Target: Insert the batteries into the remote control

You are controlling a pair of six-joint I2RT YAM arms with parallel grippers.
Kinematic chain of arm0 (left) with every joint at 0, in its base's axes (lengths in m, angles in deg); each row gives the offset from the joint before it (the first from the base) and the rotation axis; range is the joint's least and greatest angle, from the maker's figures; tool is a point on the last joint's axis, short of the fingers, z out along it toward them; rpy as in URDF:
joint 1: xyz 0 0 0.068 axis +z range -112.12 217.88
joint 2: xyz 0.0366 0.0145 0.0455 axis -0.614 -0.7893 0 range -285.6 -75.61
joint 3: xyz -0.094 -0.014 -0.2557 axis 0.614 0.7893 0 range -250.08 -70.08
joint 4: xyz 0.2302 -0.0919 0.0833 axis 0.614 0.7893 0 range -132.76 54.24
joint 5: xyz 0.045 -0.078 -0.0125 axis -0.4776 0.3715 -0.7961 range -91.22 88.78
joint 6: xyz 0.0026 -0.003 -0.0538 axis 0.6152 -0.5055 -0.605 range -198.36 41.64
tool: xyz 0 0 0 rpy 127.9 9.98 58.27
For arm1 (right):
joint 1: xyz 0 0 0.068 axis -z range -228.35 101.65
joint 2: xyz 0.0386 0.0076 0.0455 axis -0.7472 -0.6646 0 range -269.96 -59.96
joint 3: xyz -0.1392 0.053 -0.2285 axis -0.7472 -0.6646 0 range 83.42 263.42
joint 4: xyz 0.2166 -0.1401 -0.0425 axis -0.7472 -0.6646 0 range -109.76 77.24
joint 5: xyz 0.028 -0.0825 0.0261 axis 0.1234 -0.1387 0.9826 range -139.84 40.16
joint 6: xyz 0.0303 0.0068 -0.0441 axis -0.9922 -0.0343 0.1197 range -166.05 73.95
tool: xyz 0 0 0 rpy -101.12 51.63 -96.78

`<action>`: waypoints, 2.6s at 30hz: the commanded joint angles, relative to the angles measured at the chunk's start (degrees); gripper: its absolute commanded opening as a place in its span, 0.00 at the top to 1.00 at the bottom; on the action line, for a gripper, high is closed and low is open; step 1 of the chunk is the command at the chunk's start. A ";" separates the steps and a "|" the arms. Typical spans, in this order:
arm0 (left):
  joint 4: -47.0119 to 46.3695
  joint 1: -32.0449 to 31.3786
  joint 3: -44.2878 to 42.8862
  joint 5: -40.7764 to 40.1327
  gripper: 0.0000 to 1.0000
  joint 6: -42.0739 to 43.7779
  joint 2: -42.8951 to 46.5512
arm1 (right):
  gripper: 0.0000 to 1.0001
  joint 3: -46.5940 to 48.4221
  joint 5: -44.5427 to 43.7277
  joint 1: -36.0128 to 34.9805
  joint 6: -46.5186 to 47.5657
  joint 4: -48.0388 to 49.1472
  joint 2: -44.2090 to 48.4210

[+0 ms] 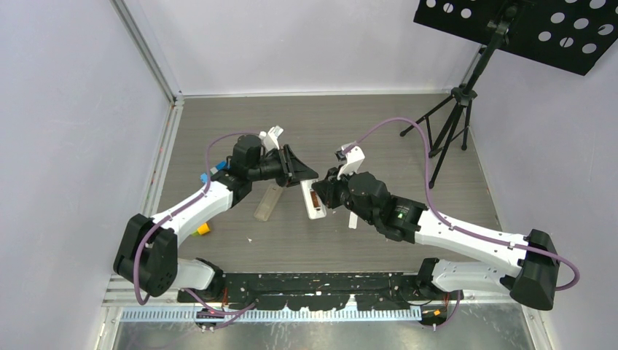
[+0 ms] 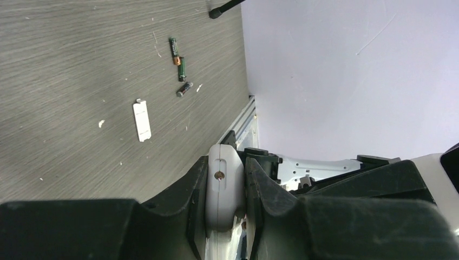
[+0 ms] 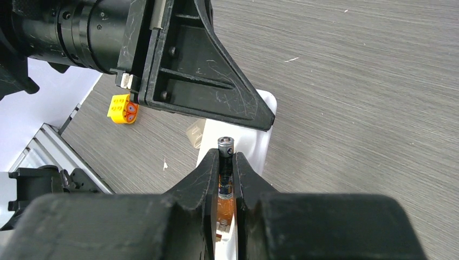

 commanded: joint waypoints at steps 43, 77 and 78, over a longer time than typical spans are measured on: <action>-1.53 0.74 -2.70 -1.46 1.00 -1.81 1.29 | 0.18 -2.64 -10.31 -0.46 -24.20 -6.92 12.00; -12.55 0.83 -2.12 -6.34 1.00 -8.40 2.67 | 0.09 -15.67 -14.51 0.41 -69.03 20.75 3.80; -12.71 0.83 -1.97 -6.31 1.00 -8.56 2.74 | 0.09 -15.58 -14.26 0.57 -69.12 21.24 3.42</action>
